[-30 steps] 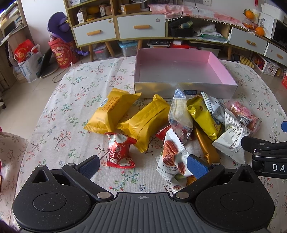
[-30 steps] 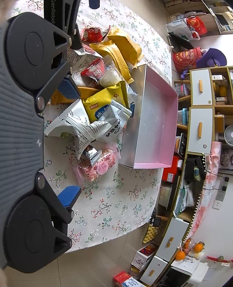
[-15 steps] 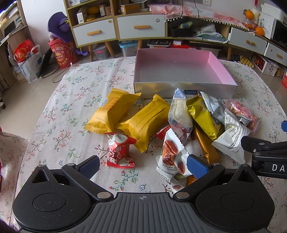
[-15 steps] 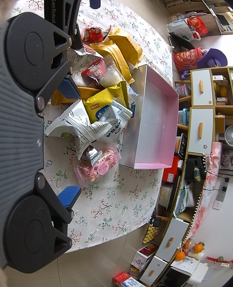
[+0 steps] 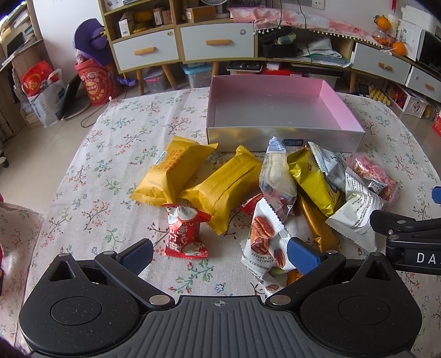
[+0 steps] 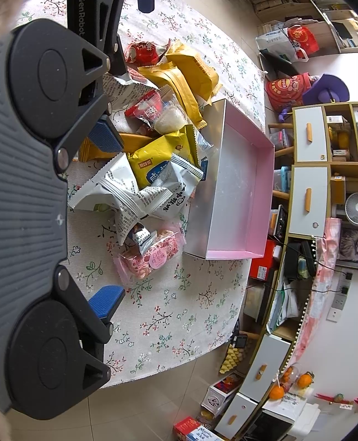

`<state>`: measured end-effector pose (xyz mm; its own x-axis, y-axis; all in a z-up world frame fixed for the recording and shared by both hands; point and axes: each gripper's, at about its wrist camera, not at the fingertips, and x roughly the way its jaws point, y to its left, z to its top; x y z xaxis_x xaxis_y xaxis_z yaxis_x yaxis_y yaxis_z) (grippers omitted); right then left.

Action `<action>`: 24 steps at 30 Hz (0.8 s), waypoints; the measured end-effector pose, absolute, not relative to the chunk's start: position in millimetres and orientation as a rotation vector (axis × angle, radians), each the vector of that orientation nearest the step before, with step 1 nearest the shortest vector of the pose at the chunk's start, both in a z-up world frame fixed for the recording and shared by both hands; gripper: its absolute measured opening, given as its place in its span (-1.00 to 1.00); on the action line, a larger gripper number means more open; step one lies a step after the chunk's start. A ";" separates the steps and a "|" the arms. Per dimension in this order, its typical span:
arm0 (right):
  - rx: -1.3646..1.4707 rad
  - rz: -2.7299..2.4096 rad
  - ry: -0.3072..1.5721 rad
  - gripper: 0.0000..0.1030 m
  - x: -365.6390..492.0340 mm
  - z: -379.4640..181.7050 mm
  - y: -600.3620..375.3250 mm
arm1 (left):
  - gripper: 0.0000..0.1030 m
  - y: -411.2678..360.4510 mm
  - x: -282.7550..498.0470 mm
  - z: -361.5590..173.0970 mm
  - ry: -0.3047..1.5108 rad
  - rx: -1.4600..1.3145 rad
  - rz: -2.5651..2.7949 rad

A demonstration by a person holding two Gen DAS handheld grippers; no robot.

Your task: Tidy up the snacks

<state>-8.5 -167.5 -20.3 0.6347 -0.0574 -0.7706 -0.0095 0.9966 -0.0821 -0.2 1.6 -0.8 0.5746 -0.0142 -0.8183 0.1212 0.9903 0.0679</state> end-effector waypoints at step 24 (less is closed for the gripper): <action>-0.082 -0.019 0.891 0.99 -8.6 -18.4 -168.2 | 1.00 4.4 3.1 -0.4 0.964 0.122 -0.109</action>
<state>-8.6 -168.2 -18.4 0.6286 -0.0508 -0.7761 -0.0175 0.9967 -0.0794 3.1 4.4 -0.4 0.5655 -0.0383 -0.8238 0.1473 0.9876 0.0552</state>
